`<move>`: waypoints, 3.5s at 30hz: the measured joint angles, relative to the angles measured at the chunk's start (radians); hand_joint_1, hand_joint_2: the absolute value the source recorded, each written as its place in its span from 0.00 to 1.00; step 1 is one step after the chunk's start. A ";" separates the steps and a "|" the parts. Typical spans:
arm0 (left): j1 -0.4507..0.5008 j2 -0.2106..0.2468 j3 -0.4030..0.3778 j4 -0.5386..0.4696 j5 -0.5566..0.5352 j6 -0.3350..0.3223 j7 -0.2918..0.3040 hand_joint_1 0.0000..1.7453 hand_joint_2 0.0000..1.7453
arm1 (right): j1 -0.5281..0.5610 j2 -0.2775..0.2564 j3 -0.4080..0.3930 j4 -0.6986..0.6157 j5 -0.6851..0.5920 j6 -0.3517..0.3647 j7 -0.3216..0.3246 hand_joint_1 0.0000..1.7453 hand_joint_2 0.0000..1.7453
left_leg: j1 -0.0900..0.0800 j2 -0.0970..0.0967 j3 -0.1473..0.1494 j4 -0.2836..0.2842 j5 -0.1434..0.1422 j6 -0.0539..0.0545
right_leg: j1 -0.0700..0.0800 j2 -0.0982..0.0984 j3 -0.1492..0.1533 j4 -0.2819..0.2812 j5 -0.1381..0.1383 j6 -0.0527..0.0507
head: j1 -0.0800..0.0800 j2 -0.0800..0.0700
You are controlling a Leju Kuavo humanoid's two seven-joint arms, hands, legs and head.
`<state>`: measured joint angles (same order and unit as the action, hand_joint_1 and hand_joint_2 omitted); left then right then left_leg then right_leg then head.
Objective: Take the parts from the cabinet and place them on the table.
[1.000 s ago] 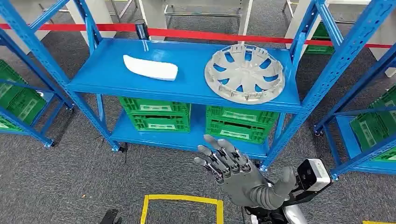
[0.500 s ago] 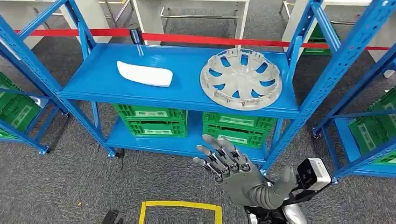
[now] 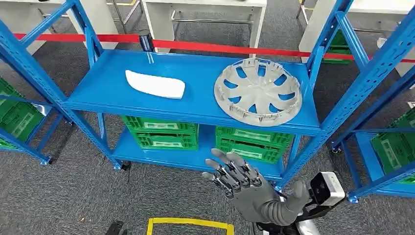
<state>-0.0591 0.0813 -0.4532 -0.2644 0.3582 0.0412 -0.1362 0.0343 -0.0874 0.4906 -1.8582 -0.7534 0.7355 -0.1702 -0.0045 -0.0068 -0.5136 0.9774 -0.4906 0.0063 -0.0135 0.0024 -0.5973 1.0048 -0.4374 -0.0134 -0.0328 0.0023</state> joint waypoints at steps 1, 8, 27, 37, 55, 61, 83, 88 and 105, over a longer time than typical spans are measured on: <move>0.000 0.000 0.000 0.000 -0.001 0.000 0.000 0.00 0.00 | 0.001 0.000 0.000 -0.002 0.002 0.002 -0.001 0.00 0.00 | 0.003 0.001 0.002 -0.002 -0.002 -0.005 | 0.003 0.001 0.000 0.000 -0.003 -0.007 | 0.000 0.000; -0.003 0.000 0.000 0.000 -0.002 -0.002 0.000 0.00 0.00 | 0.010 0.000 -0.002 -0.010 0.010 0.009 -0.001 0.00 0.00 | 0.018 0.004 -0.195 0.342 -0.127 -0.037 | -0.007 0.005 0.034 -0.005 -0.030 -0.034 | -0.002 0.000; -0.009 -0.002 0.000 -0.001 -0.003 -0.004 0.001 0.00 0.00 | 0.016 -0.001 -0.016 -0.018 0.010 0.010 -0.001 0.00 0.00 | 0.010 -0.001 0.029 -0.024 0.010 0.014 | -0.007 0.001 -0.038 0.062 -0.008 0.037 | 0.004 0.000; -0.015 0.001 -0.001 -0.003 -0.004 -0.006 0.002 0.00 0.00 | 0.014 0.000 -0.017 -0.018 0.010 0.012 -0.001 0.00 0.00 | 0.014 0.003 -0.099 0.238 -0.137 -0.037 | -0.005 0.004 0.028 -0.008 -0.019 -0.035 | 0.000 0.000; -0.009 0.002 -0.001 -0.001 0.000 0.000 0.002 0.00 0.00 | 0.008 -0.005 -0.010 -0.012 0.010 0.004 -0.001 0.00 0.00 | 0.005 0.003 -0.038 -0.026 0.066 0.026 | 0.002 0.006 -0.106 0.271 -0.140 0.009 | 0.008 0.000; -0.009 0.002 -0.001 -0.001 0.000 0.000 0.003 0.00 0.00 | 0.007 -0.006 -0.007 -0.013 0.005 0.000 -0.004 0.00 1.00 | -0.001 0.000 -0.034 0.008 0.031 -0.003 | -0.002 0.002 0.012 0.006 -0.019 0.003 | 0.006 0.000; 0.004 -0.003 0.000 0.004 0.029 0.002 -0.023 0.00 0.00 | -0.054 -0.032 -0.001 -0.010 0.903 -0.517 -0.069 0.00 1.00 | 0.004 0.007 -0.036 -0.029 0.067 0.028 | 0.003 0.006 -0.092 0.240 -0.133 -0.007 | 0.004 0.000; -0.001 -0.013 0.000 0.004 0.006 0.001 -0.010 0.00 0.00 | -0.082 -0.066 0.035 0.001 1.016 -0.609 -0.069 0.00 1.00 | 0.003 0.000 -0.032 -0.018 0.058 0.020 | -0.005 0.001 -0.015 0.060 -0.033 0.036 | 0.005 0.000; -0.013 -0.017 -0.006 0.003 -0.002 -0.007 0.008 0.00 0.00 | -0.123 -0.164 0.142 0.094 1.371 -0.818 -0.058 0.00 1.00 | 0.008 0.002 -0.056 0.005 0.046 -0.011 | -0.003 0.009 0.030 -0.013 -0.015 -0.010 | -0.001 0.000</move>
<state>-0.0717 0.0641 -0.4597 -0.2617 0.3563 0.0343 -0.1286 -0.0888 -0.2518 0.6325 -1.7639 0.6177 -0.0824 -0.2281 0.0037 -0.0047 -0.5697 0.9820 -0.4450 -0.0049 -0.0166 0.0117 -0.5669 0.9918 -0.4528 -0.0234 -0.0339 0.0023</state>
